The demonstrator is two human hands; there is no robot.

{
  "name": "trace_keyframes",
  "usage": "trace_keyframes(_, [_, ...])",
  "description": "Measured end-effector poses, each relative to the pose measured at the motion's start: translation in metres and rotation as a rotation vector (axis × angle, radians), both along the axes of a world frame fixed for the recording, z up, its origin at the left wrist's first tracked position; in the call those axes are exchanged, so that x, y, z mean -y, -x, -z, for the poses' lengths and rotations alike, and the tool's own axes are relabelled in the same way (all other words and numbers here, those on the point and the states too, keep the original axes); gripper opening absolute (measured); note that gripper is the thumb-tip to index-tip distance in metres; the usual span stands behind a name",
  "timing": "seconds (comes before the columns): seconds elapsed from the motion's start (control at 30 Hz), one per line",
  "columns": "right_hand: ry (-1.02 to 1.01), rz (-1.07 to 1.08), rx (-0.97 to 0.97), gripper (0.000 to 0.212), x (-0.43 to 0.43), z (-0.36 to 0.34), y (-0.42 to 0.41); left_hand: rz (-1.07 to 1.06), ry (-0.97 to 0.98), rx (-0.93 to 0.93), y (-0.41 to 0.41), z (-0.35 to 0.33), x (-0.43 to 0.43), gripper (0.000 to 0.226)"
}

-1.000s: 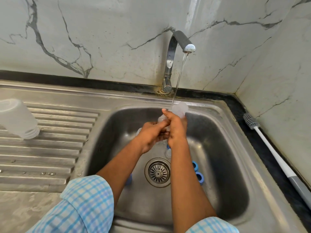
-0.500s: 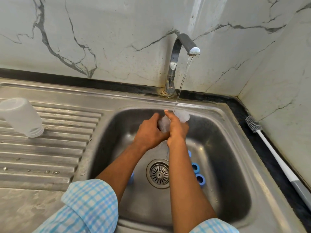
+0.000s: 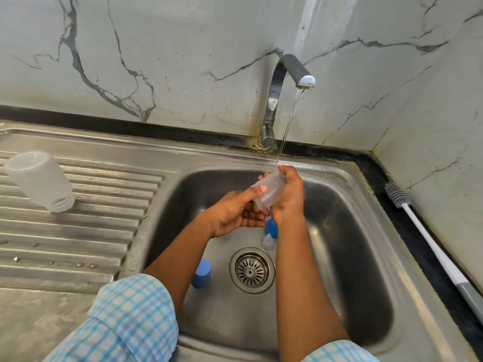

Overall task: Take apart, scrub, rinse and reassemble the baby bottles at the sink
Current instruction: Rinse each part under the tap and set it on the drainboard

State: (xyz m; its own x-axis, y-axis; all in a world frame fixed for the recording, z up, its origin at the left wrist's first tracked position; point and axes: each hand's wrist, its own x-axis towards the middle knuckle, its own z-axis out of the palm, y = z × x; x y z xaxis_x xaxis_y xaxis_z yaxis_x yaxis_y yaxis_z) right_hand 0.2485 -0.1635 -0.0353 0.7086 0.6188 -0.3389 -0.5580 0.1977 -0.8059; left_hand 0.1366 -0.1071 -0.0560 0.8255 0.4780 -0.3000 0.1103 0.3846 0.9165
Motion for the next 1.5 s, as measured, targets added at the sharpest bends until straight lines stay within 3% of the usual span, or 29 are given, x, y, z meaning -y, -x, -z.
trace_keyframes(0.07, [0.156,0.111,0.045,0.027,0.0,0.003,0.0,-0.073,-0.369,-0.066,-0.003,0.006,0.001,0.045])
trace_keyframes(0.17, [0.222,0.238,0.0,0.035,0.002,0.008,-0.001,-0.181,-0.978,-0.137,-0.008,0.015,0.007,0.068])
trace_keyframes(0.27, [0.19,0.294,0.02,0.04,-0.001,0.007,-0.002,-0.231,-1.121,-0.15,-0.013,0.018,0.009,0.068])
trace_keyframes(0.33, [0.171,0.226,0.076,0.042,-0.004,0.007,0.0,-0.252,-1.03,-0.132,-0.016,0.018,0.008,0.045])
trace_keyframes(0.4, [0.126,0.07,0.153,0.041,-0.006,0.008,0.008,-0.293,-0.628,-0.018,-0.015,0.014,0.007,0.027])
trace_keyframes(0.47, [0.09,-0.074,0.207,0.055,-0.011,0.01,0.012,-0.301,-0.183,0.056,-0.013,0.009,0.005,0.042])
trace_keyframes(0.57, [0.128,-0.146,0.183,0.078,-0.015,0.014,0.013,-0.262,0.036,0.054,-0.016,0.007,0.004,0.05])
trace_keyframes(0.63, [0.211,-0.155,0.128,0.065,-0.012,0.017,0.011,-0.324,-0.031,0.006,-0.022,0.012,0.007,0.043])
trace_keyframes(0.7, [0.364,-0.175,0.192,0.044,-0.003,0.016,0.011,-0.431,-0.295,-0.096,-0.026,0.02,0.008,0.04])
trace_keyframes(0.8, [0.631,-0.251,0.491,0.042,0.009,0.013,0.017,-0.52,-0.717,-0.302,-0.013,0.017,0.005,0.059])
trace_keyframes(0.87, [0.747,-0.191,0.733,0.029,0.015,0.01,0.02,-0.48,-0.851,-0.349,0.001,0.009,-0.001,0.061])
trace_keyframes(0.93, [0.722,-0.128,0.931,0.01,0.024,0.002,0.025,-0.376,-0.952,-0.377,0.013,0.0,-0.004,0.062])
trace_keyframes(0.97, [0.66,-0.146,0.977,0.017,0.028,-0.003,0.029,-0.314,-0.987,-0.394,0.018,-0.006,-0.005,0.063])
trace_keyframes(1.07, [0.551,-0.42,1.049,0.057,0.046,-0.022,0.041,-0.233,-0.997,-0.34,0.032,-0.022,0.004,0.057])
trace_keyframes(1.17, [0.52,-0.614,1.139,0.057,0.062,-0.026,0.048,-0.289,-0.882,-0.204,0.043,-0.026,0.016,0.057])
trace_keyframes(1.4, [0.478,-0.463,1.183,0.058,0.084,-0.03,0.049,-0.309,-0.739,-0.024,0.069,-0.03,0.037,0.067])
trace_keyframes(1.5, [0.53,-0.394,1.157,0.058,0.094,-0.022,0.049,-0.379,-0.795,-0.086,0.085,-0.013,0.042,0.056])
